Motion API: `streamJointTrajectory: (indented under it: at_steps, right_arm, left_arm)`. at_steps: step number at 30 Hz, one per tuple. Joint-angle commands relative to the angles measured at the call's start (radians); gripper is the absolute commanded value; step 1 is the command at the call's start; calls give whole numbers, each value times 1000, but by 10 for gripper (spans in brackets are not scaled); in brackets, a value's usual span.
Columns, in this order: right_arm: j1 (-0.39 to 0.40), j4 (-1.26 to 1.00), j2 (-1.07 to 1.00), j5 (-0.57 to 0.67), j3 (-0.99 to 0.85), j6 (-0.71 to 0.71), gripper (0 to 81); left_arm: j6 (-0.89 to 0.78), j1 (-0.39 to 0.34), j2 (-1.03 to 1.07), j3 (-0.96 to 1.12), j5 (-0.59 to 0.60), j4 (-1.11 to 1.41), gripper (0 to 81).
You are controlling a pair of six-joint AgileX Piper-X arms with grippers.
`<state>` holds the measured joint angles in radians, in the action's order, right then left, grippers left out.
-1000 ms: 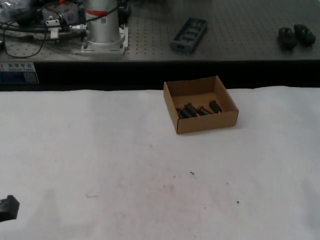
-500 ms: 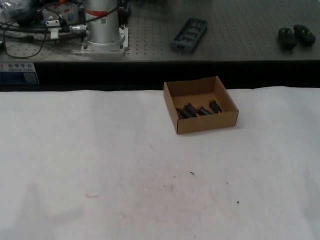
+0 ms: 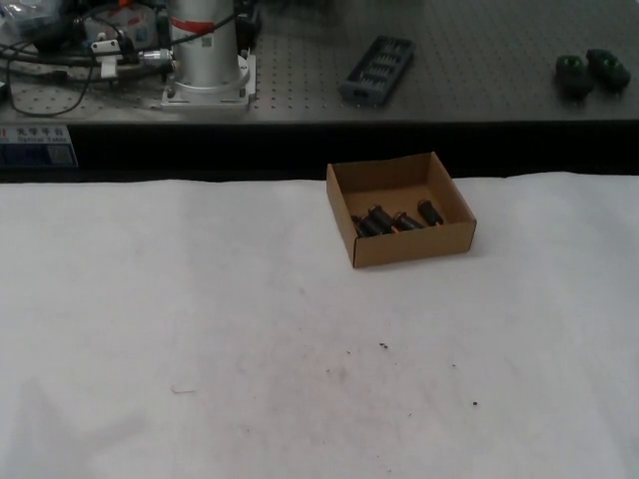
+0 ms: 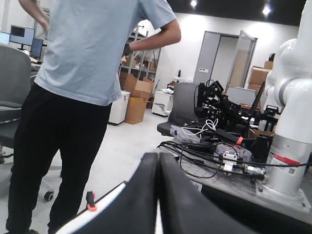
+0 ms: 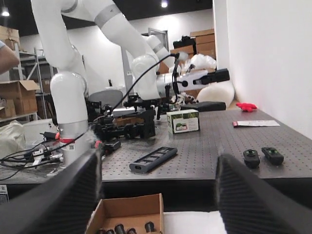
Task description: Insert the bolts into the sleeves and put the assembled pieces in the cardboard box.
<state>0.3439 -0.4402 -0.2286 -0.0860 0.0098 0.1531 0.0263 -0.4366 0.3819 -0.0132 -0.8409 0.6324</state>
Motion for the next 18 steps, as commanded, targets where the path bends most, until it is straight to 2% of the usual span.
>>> streamJointTrajectory:
  at_steps: [1, 14, 18]
  right_arm:
    - [-7, 8, 21, 11, -10, 3, 503]
    - [-7, 72, 26, 21, -10, 3, 503]
    - [-7, 78, 26, -34, -10, -73, 503]
  left_arm:
    - [70, -46, -83, 13, -28, 1, 6]
    - [144, -226, -288, 13, -25, -145, 6]
    - [145, -245, -315, 13, 102, -145, 6]
